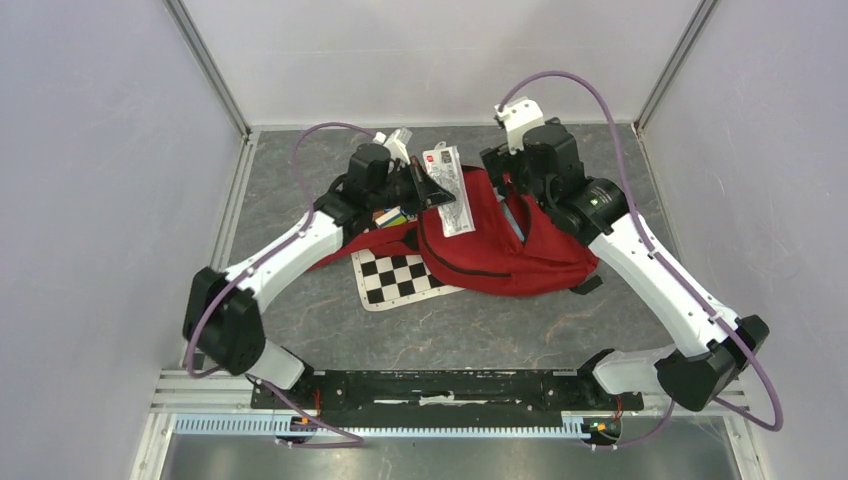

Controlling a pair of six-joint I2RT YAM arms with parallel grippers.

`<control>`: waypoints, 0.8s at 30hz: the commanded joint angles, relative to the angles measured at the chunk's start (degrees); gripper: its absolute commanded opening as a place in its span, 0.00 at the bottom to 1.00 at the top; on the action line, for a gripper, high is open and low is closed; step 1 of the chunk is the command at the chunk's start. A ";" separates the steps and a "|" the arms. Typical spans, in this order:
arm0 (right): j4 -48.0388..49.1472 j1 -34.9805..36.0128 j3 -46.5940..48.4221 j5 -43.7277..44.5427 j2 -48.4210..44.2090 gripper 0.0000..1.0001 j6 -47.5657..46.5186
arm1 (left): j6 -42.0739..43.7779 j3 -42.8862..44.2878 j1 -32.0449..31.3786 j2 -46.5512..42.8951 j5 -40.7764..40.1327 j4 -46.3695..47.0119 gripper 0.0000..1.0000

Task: Pack the student bag
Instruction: Place the stationery in the student bag.

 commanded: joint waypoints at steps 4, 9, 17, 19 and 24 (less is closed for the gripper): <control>0.28 -8.70 -9.66 -3.30 -3.62 0.95 9.94 | -13.19 16.36 -2.15 14.36 1.75 -1.27 0.02; 0.73 -10.91 -13.07 -5.70 -1.48 0.89 9.55 | -15.51 22.25 -3.58 18.58 3.87 -6.44 0.02; 4.85 -11.13 -14.92 -4.88 3.86 0.82 7.20 | -17.87 23.94 -4.24 23.09 5.45 -10.23 0.02; 5.65 -11.17 -15.25 -4.02 5.07 0.80 6.88 | -17.85 25.94 -4.49 25.09 6.63 -11.10 0.02; 6.53 -11.33 -16.37 -1.13 7.57 0.71 5.68 | -16.68 30.85 -4.78 29.02 8.51 -15.29 0.02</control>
